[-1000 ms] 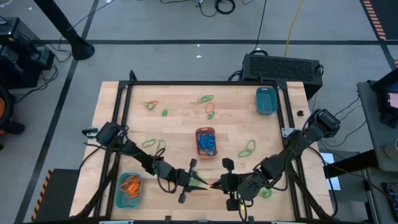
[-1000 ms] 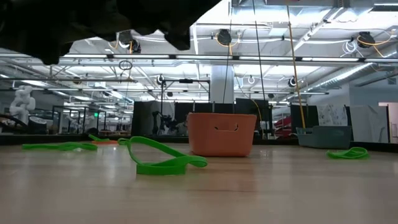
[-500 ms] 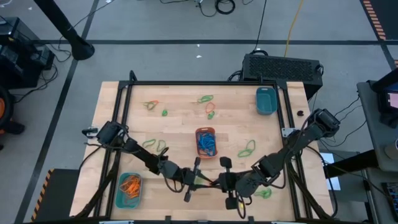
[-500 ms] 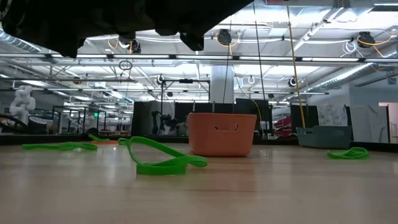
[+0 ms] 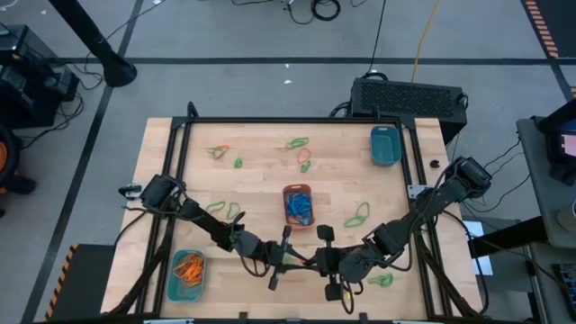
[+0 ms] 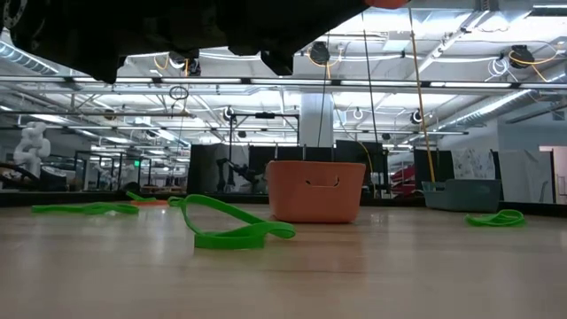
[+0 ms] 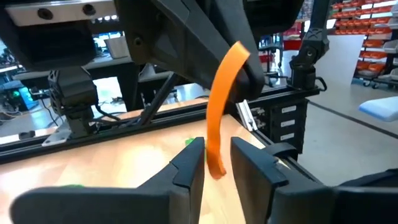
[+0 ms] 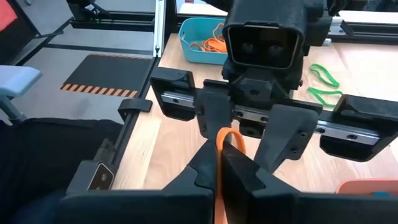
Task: Sort rubber bands into baskets
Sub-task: Put the orange rubber band into the green bin
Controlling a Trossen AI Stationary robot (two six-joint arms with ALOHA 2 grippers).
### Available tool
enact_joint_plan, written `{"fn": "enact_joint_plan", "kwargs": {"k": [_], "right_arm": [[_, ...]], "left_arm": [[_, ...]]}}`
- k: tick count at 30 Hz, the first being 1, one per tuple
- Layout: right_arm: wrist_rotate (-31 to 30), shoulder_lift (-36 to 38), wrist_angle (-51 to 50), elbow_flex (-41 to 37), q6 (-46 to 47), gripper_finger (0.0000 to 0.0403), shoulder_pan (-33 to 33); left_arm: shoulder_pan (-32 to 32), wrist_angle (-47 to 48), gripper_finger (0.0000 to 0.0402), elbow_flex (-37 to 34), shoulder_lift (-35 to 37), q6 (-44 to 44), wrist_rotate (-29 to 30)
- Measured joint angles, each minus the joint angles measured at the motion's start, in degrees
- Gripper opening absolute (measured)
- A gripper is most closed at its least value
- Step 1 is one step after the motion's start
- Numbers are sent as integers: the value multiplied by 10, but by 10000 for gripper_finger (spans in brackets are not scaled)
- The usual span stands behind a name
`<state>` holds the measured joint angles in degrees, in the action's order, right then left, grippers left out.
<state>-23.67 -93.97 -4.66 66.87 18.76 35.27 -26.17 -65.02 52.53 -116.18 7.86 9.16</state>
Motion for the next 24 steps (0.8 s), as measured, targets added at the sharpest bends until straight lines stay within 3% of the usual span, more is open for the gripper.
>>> {"fn": "enact_joint_plan", "kwargs": {"k": [6,15,18,24], "right_arm": [[0,0,-3,0,-7,25,0],[-2,4,-34,0,-57,92,0],[-2,16,-107,0,-58,116,0],[-4,26,-247,0,41,134,0]], "left_arm": [[0,0,12,0,0,0,3],[0,3,5,0,2,0,43],[1,67,4,-1,34,1,89],[7,305,2,-1,136,0,215]]}}
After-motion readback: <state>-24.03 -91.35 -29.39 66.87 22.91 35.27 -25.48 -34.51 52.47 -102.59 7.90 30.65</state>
